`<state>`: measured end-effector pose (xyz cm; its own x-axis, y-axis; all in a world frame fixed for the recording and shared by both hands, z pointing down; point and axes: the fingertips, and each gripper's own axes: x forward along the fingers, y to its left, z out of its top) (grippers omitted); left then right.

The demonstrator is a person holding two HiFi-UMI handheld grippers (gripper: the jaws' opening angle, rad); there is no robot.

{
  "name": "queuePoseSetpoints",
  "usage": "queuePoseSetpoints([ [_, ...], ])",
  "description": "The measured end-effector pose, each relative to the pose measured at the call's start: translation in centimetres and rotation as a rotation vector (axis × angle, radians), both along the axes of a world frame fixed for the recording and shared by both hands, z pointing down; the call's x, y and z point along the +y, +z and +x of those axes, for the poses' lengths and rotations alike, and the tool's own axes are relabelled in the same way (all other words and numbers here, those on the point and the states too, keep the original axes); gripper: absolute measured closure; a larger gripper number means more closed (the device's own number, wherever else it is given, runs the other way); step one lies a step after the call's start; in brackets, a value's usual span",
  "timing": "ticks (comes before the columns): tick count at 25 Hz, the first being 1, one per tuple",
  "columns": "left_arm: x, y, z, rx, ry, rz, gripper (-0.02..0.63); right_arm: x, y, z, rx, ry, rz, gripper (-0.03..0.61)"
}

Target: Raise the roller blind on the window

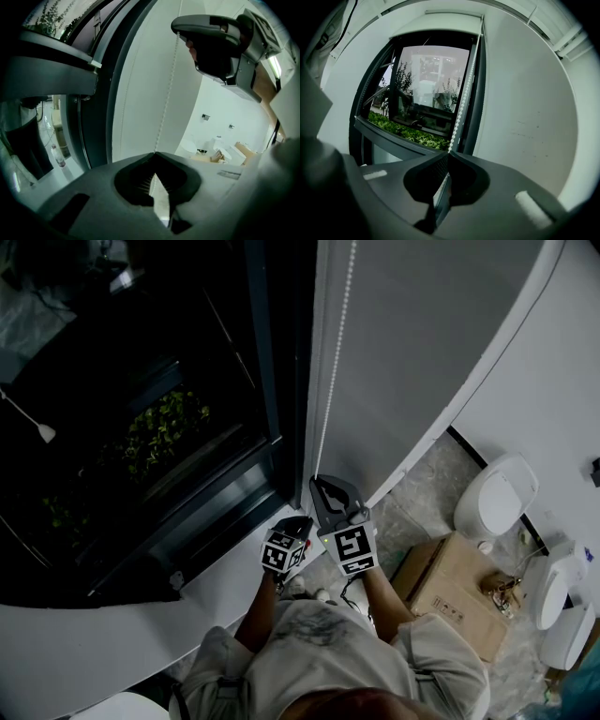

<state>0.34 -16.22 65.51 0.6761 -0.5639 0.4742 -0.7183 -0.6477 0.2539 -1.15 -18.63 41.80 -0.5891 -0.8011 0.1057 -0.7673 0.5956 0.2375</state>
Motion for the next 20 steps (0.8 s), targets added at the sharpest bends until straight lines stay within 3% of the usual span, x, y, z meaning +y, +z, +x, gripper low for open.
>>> queuePoseSetpoints([
  [20, 1.06, 0.19, 0.37, -0.009, 0.011, 0.029, 0.603, 0.58, 0.32, 0.37, 0.008, 0.021, 0.004, 0.565],
])
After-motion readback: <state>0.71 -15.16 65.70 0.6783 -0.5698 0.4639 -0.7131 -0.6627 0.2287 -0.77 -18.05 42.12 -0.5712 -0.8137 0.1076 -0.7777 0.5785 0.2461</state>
